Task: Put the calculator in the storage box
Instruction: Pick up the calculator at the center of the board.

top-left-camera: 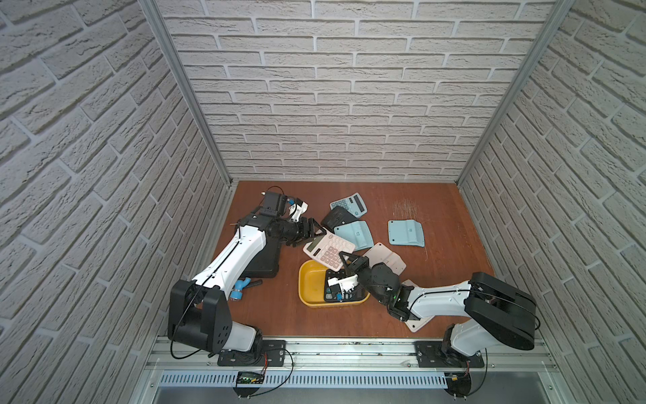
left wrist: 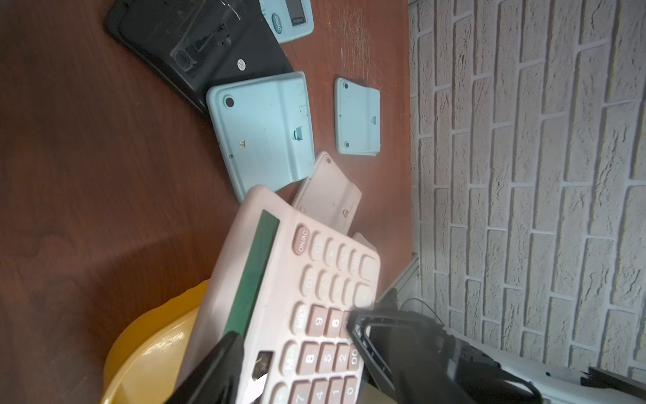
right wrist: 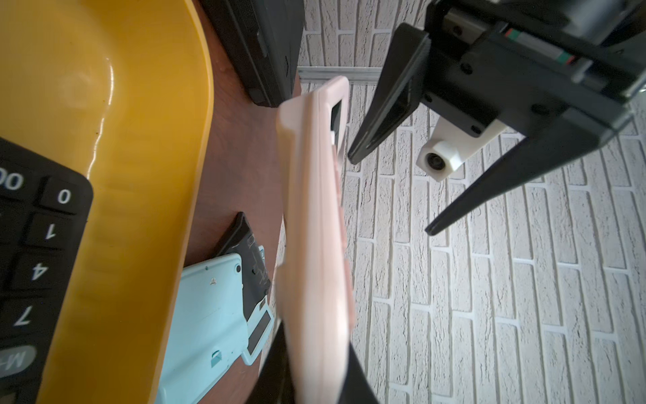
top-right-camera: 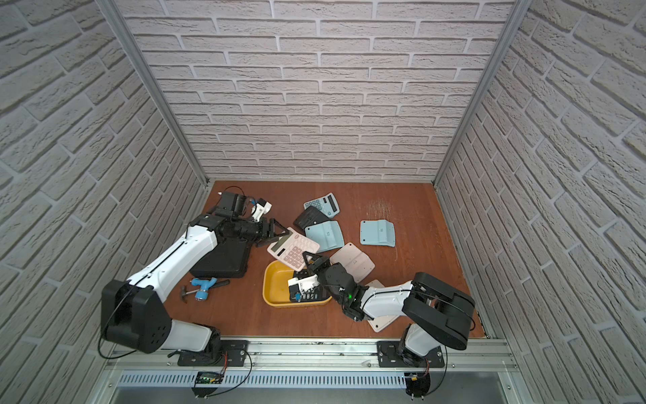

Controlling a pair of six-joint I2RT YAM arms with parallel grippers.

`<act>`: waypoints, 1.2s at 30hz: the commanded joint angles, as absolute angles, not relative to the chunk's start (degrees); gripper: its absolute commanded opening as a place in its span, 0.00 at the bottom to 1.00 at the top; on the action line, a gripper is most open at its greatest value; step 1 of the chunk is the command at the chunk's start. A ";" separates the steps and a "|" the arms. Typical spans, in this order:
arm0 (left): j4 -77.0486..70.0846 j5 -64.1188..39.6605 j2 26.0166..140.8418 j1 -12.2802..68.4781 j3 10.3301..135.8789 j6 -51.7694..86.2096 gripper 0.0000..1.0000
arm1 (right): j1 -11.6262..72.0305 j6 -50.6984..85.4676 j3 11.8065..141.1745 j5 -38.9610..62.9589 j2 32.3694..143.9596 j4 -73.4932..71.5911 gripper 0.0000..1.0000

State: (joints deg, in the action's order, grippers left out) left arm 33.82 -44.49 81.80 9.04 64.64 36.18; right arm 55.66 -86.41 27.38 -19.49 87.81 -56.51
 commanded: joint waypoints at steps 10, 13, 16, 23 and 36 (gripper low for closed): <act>30.66 -46.05 81.63 3.90 62.34 35.83 0.97 | 56.09 -87.28 27.16 -20.36 88.55 -69.94 0.03; 28.83 -48.49 82.40 3.90 61.16 36.29 0.83 | 56.14 -86.71 27.16 -19.68 88.24 -69.79 0.03; 26.11 -51.89 83.11 3.95 60.56 37.80 0.60 | 56.15 -86.18 27.07 -19.25 88.07 -69.94 0.03; 23.09 -55.33 83.28 3.98 59.83 39.67 0.17 | 56.01 -84.18 26.37 -18.53 87.46 -69.72 0.03; 14.75 -53.50 76.21 1.14 54.57 47.80 0.00 | 55.82 -74.38 27.75 -21.43 84.51 -58.25 0.85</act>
